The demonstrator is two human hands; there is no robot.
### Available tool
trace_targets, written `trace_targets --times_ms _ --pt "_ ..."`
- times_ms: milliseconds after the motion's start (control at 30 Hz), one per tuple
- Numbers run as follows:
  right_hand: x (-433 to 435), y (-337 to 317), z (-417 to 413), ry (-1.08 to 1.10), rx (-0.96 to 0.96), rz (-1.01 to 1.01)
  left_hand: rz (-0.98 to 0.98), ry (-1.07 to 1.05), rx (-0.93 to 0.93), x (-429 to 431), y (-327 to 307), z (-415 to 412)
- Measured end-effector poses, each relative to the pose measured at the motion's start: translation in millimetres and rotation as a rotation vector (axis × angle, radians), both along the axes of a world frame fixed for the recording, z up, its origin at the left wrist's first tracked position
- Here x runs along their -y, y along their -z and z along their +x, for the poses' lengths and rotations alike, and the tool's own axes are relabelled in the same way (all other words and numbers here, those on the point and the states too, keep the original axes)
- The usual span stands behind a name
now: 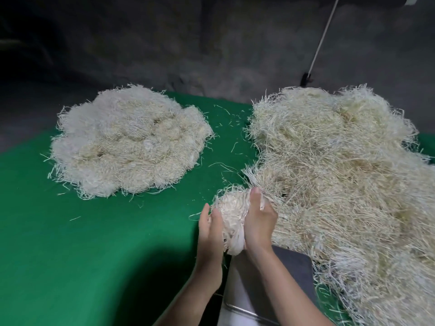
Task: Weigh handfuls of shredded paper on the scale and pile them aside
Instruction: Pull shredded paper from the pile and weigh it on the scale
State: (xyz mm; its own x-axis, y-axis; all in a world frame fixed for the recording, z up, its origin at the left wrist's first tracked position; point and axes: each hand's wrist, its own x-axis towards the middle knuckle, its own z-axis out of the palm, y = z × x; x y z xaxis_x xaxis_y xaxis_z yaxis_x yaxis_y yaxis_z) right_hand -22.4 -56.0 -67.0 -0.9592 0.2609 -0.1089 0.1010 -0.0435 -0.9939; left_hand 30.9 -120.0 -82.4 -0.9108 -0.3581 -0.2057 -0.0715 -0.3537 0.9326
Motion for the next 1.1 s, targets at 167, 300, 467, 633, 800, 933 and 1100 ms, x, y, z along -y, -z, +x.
trace_targets --times_ms 167,300,467,633,800,933,1100 --pt "46 12 18 -0.228 0.017 -0.03 -0.052 -0.362 0.082 40 0 -25" --pt "55 29 11 -0.485 0.164 -0.225 -0.257 -0.307 0.041 62 6 -36" --pt "54 38 -15 -0.402 0.215 -0.173 -0.103 0.199 0.059 110 30 -55" --pt "58 49 -49 -0.335 0.276 -0.183 -0.041 0.212 0.051 129 52 -72" --pt "79 57 -88 -0.464 0.241 -0.222 -0.143 0.135 0.026 121 73 -113" --pt "88 60 -132 -0.451 0.218 -0.174 -0.363 -0.024 -0.135 151 55 -171" --pt "85 88 -144 -0.492 0.156 0.313 -0.545 -0.215 -0.105 215 30 -266"
